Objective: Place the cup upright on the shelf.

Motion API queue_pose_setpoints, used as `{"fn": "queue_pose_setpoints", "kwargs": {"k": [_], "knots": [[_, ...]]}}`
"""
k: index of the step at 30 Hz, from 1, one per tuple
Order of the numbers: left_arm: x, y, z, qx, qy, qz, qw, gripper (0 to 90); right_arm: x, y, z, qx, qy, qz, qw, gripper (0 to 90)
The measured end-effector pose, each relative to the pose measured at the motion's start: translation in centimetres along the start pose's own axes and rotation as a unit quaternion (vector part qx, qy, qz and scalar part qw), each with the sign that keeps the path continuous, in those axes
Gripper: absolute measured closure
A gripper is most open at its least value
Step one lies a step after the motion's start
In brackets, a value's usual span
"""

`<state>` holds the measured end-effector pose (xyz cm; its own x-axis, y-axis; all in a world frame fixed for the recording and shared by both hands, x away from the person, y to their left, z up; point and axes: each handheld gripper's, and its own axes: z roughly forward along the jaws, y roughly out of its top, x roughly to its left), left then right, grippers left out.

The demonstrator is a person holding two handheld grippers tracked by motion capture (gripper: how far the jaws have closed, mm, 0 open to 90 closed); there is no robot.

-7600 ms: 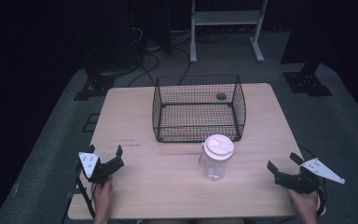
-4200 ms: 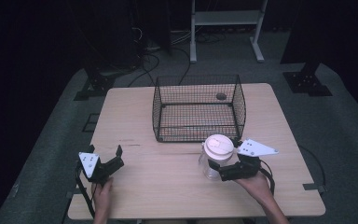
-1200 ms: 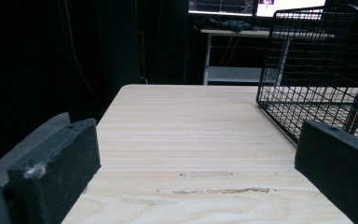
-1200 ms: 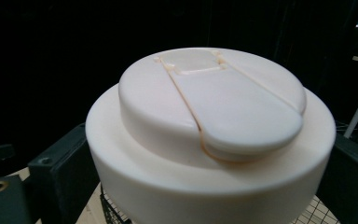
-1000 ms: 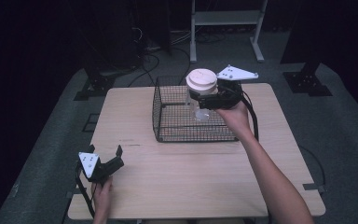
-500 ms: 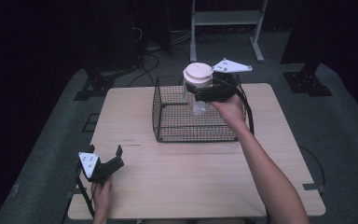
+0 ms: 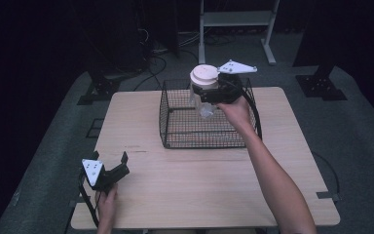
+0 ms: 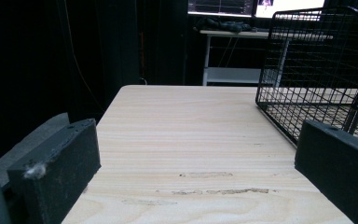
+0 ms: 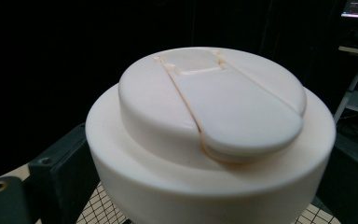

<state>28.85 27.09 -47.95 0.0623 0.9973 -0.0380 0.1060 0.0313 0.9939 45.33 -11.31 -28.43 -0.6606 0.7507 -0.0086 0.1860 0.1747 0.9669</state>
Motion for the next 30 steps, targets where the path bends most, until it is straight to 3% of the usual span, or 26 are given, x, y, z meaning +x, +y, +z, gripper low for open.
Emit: {"fn": "queue_pose_setpoints", "kwargs": {"k": [19, 30], "knots": [[0.0, 0.0, 0.0, 0.0, -0.001, 0.0, 1.0, 0.0, -0.7, -2.2, 2.9, 0.012, -0.007, 0.016, 0.9998, 4.6], [0.0, 0.0, 0.0, -0.001, -0.002, -0.001, 1.0, 0.0, -1.6, -3.8, 4.5, 0.038, -0.013, 0.024, 0.9989, 4.6]]}}
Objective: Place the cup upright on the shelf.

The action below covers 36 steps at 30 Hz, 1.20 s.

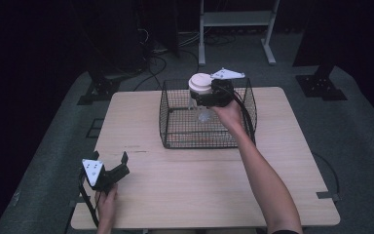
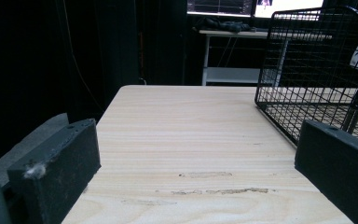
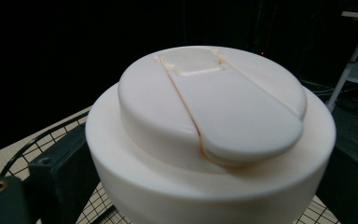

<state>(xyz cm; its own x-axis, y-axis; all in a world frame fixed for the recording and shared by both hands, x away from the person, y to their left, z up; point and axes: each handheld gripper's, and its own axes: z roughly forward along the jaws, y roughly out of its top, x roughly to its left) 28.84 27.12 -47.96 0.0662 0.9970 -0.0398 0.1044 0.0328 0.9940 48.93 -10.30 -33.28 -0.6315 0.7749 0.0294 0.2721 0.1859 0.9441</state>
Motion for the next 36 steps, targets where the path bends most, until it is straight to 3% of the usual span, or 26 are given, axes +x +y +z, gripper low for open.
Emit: {"fn": "queue_pose_setpoints", "kwargs": {"k": [9, 30, 36], "knots": [[0.0, 0.0, 0.0, -0.001, -0.001, 0.0, 1.0, 0.0, -0.9, -1.6, 1.2, 0.011, -0.009, 0.016, 0.9998, 4.6], [0.4, 0.0, -0.1, -0.004, -0.002, -0.014, 0.9999, 0.0, -1.4, -3.7, 3.7, 0.048, -0.014, 0.014, 0.9986, 4.6], [0.3, 0.0, -0.1, -0.006, -0.003, -0.01, 0.9999, 0.0, -1.3, -3.9, 3.9, 0.054, -0.015, 0.011, 0.9984, 4.6]]}}
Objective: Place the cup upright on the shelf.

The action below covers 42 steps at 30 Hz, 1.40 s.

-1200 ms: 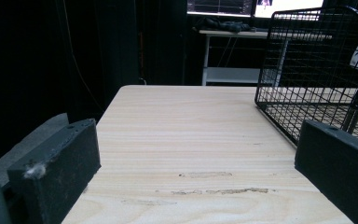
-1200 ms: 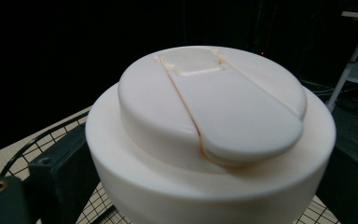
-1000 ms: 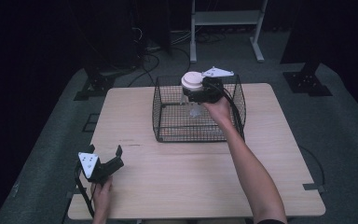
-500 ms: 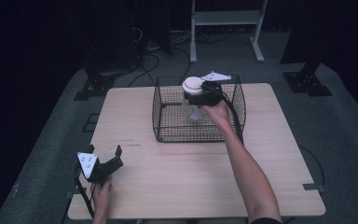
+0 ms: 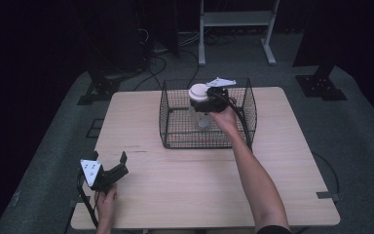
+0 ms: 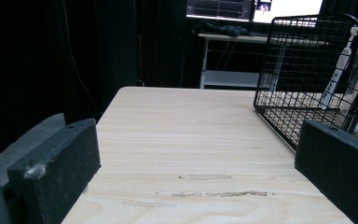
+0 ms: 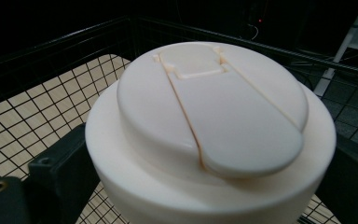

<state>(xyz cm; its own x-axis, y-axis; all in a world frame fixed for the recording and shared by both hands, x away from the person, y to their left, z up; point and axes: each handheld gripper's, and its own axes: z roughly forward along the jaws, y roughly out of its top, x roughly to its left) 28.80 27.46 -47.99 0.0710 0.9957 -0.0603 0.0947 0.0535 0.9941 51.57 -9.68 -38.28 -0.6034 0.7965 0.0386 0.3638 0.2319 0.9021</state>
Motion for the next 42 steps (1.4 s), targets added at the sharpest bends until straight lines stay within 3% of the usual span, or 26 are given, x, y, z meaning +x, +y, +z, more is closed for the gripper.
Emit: {"fn": "queue_pose_setpoints", "kwargs": {"k": [13, 27, 42], "knots": [[0.0, 0.0, 0.0, 0.0, -0.001, 0.002, 1.0, 0.0, 0.1, -0.2, -0.6, 0.007, 0.002, -0.012, 0.9999, 4.5], [0.0, 0.0, 0.0, 0.0, 0.002, 0.0, 1.0, 0.0, -0.4, -0.5, -1.1, 0.012, 0.003, 0.006, 0.9999, 4.4], [-0.2, 0.0, 0.1, 0.001, 0.004, 0.007, 1.0, 0.0, -0.2, -0.5, -1.4, 0.011, -0.007, -0.007, 0.9999, 4.0]]}}
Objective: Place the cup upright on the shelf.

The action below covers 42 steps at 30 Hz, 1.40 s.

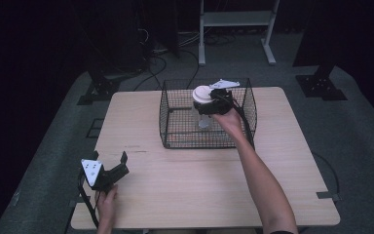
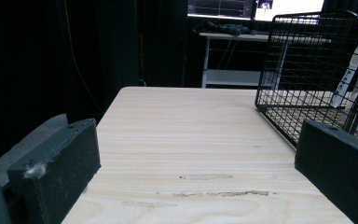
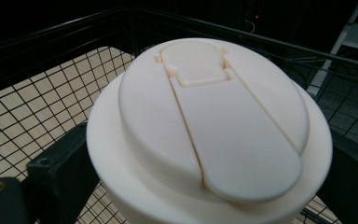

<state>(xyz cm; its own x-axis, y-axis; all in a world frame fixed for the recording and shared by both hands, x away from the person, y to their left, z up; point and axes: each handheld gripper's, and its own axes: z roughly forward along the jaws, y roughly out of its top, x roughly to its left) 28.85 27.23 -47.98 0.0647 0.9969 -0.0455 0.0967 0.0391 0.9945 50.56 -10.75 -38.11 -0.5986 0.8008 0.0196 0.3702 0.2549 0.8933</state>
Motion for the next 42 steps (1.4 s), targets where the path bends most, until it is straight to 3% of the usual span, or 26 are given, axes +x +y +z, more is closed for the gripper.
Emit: {"fn": "queue_pose_setpoints", "kwargs": {"k": [16, 25, 42], "knots": [[0.1, 0.0, 0.0, 0.0, 0.0, -0.005, 1.0, 0.0, -0.5, 1.1, -1.7, -0.032, 0.006, 0.023, 0.9992, 0.0], [0.1, 0.0, 0.0, 0.001, 0.0, -0.006, 1.0, 0.0, -0.5, 1.7, -2.9, -0.049, 0.005, 0.023, 0.9985, 0.0], [0.0, 0.0, 0.0, 0.003, 0.003, -0.005, 1.0, 0.0, -0.2, 2.4, -7.8, -0.082, 0.013, 0.016, 0.9964, 0.0]]}}
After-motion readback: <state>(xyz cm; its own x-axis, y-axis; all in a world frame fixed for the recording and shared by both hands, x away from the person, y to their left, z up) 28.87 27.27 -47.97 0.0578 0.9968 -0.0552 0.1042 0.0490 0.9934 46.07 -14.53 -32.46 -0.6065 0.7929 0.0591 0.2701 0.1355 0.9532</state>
